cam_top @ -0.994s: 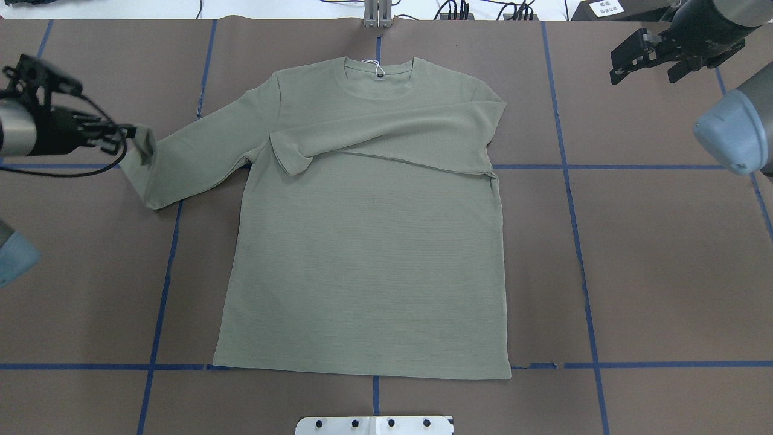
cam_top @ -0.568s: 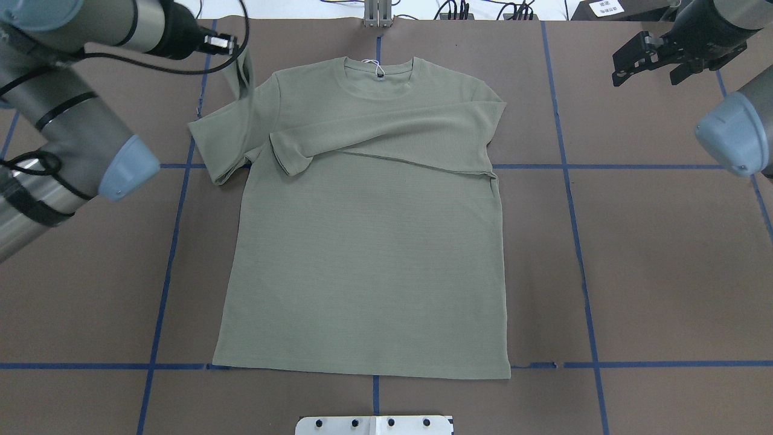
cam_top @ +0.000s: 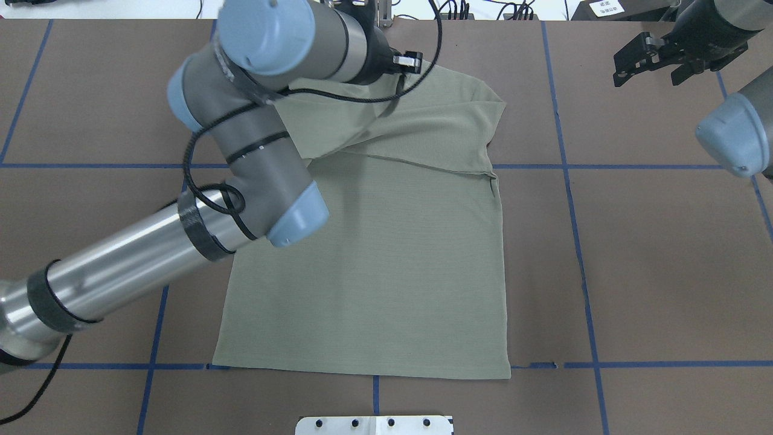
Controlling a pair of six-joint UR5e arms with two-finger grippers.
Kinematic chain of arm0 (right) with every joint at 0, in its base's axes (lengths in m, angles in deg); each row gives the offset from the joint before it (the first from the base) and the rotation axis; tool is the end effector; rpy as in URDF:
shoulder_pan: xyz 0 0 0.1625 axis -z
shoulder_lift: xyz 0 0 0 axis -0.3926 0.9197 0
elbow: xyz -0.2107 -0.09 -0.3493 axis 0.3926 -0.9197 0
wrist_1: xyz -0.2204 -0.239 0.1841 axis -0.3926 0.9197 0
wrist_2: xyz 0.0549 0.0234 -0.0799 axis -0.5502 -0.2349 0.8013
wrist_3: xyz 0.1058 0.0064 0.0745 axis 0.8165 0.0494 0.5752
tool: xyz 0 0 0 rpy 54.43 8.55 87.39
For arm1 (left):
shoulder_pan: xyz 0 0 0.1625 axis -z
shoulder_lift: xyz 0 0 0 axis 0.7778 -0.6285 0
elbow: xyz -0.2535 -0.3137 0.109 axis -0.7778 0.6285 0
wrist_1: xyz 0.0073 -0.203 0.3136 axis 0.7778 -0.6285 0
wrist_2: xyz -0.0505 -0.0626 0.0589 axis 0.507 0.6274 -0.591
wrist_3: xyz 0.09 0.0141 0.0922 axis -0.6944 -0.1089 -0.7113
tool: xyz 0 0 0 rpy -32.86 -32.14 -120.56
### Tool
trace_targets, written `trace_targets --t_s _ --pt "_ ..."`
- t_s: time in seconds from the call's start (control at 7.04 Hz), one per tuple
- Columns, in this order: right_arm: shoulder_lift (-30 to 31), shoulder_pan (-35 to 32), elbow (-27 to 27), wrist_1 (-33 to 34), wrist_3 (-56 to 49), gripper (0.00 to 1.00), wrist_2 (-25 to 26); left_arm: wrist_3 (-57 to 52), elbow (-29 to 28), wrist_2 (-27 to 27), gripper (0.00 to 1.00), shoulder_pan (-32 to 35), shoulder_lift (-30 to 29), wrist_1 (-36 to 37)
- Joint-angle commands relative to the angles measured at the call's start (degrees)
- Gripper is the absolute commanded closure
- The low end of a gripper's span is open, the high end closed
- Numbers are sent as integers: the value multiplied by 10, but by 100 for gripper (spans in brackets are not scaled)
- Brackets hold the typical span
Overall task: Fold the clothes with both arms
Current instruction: 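Carry the held sleeve across the shirt toward the collar and release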
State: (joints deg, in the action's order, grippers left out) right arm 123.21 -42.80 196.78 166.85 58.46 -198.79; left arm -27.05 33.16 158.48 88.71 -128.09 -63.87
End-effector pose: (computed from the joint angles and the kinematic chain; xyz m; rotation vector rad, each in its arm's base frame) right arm -0.1779 -0.5438 0.3469 0.1920 -0.7928 0.0253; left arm 0.5000 -0.5353 0.0858 0.7639 1.1981 0.0452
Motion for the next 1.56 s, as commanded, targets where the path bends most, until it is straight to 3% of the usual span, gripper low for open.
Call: trace_targets --t_s 0.0,0.14,0.28,0.71,0.99,1.14,1.28,1.42 --pt "0 0 1 0 5 0 0 -37 -77 -53 100 -72 -3 -128" --pt "0 0 1 0 6 0 1 -40 -89 -54 97 -78 -2 -142" --pt "0 0 0 0 6 0 1 -36 -88 -54 1 -80 -3 -143" --pt "-12 15 1 -2 4 0 2 -33 -75 -28 0 -79 2 -101" --pt "-51 69 -4 -2 9 0 41 -81 -24 87 0 -10 28 34" --pt "-67 110 -7 -22 11 1 81 -129 22 126 0 24 69 89" --pt "-73 139 -41 -112 13 5 106 -168 47 126 0 56 104 153" --pt "-82 169 -68 -133 46 2 113 -262 74 130 0 96 144 160"
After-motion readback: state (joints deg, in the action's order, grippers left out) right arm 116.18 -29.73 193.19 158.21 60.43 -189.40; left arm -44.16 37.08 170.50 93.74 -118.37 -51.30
